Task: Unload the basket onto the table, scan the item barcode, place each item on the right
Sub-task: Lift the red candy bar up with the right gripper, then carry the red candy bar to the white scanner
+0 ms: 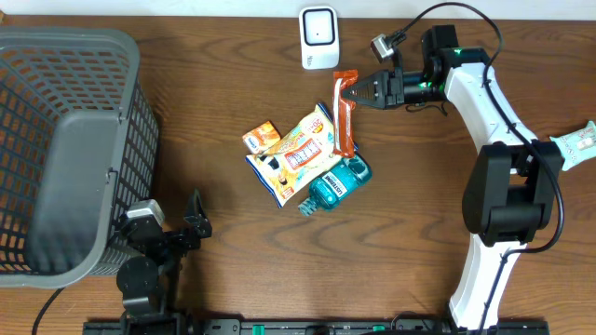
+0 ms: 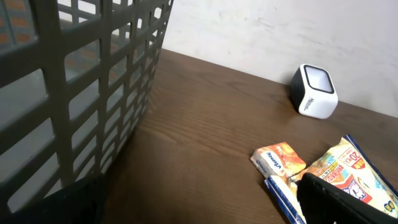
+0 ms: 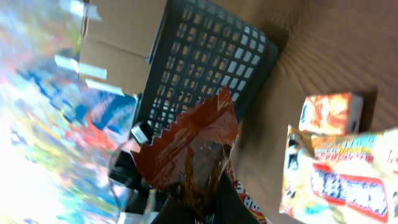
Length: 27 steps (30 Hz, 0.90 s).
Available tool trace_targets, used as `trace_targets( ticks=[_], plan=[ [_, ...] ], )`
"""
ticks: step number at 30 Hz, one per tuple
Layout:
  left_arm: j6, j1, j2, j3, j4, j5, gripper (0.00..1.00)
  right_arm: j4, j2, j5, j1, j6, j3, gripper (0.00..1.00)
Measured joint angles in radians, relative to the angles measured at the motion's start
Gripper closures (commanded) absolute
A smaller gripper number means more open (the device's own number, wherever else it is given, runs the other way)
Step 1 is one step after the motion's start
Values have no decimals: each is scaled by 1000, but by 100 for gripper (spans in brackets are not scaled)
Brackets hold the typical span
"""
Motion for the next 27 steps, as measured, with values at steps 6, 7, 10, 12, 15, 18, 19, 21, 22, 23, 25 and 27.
trace_targets(
  ticks=[6,7,10,12,15,18,19,21,22,23,25,27],
  plan=[
    [0,0,0,0,0,0,2,-3,0,-13,16,-144,0,99],
    [0,0,0,0,0,0,2,-7,0,-14,22,-155,0,99],
    [0,0,0,0,0,0,2,-29,0,-16,41,-138,0,99],
    [0,0,0,0,0,0,2,-59,0,-18,50,-79,0,99],
    [0,0,0,0,0,0,2,-135,0,-20,56,54,0,99],
    [0,0,0,0,0,0,2,-217,0,-24,55,170,-2,99],
    [0,0,0,0,0,0,2,-249,0,-25,54,194,-2,99],
    [0,0,0,0,0,0,2,-294,0,-26,53,231,-2,99],
    [0,0,0,0,0,0,2,-304,0,-26,51,245,-2,99],
    [0,0,0,0,0,0,2,-306,0,-26,51,253,-2,99],
    [0,0,0,0,0,0,2,-308,0,-26,48,260,-2,99],
    [0,0,0,0,0,0,2,-337,0,-22,43,238,-2,99]
  ],
)
